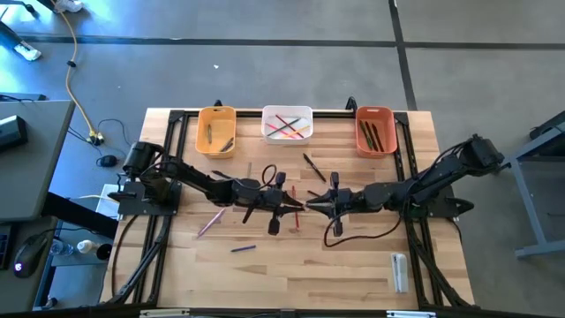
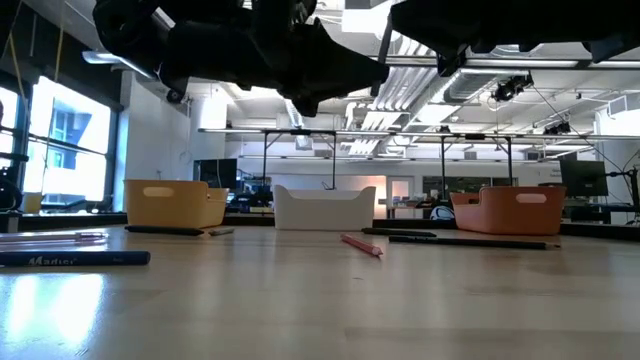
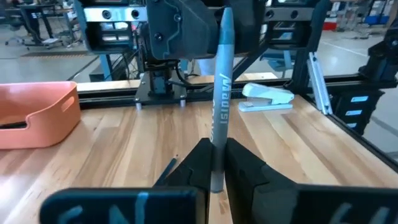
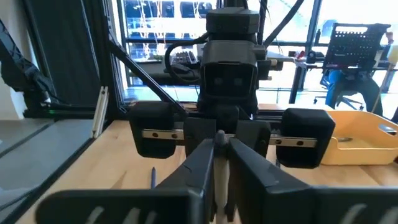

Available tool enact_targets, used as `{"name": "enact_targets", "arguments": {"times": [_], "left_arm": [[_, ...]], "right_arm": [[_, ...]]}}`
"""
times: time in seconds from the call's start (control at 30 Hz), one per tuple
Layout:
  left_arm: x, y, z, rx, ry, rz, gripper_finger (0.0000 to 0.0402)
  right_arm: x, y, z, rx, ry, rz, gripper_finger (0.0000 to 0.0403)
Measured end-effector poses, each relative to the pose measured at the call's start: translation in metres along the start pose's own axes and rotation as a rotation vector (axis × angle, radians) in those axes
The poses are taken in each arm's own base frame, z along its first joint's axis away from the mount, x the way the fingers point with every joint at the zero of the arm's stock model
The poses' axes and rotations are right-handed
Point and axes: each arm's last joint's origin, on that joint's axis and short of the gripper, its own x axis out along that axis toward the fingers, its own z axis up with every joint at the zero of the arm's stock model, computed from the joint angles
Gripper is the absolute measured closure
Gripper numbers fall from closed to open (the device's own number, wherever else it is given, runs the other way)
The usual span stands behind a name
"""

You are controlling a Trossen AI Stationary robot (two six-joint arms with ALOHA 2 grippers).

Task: Sort crayons/erasers/pens/pencils in bins
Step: Put the gray crayon into the yellow bin

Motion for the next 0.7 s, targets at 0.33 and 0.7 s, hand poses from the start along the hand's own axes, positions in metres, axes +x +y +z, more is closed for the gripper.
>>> {"name": "enact_targets", "arguments": {"times": [0.33, 0.7], "left_arm": [[-0.005, 0.003, -0.002, 0.037, 0.108, 0.072, 0.0392], [-0.067, 0.026, 0.037, 0.035, 0.397, 0.375, 0.0389]], "right_arm": [[-0.008, 0.013, 0.01, -0.059, -0.061, -0.128, 0.0228], [-0.027, 0.02, 0.009, -0.146, 0.093, -0.317, 0.0273]]}}
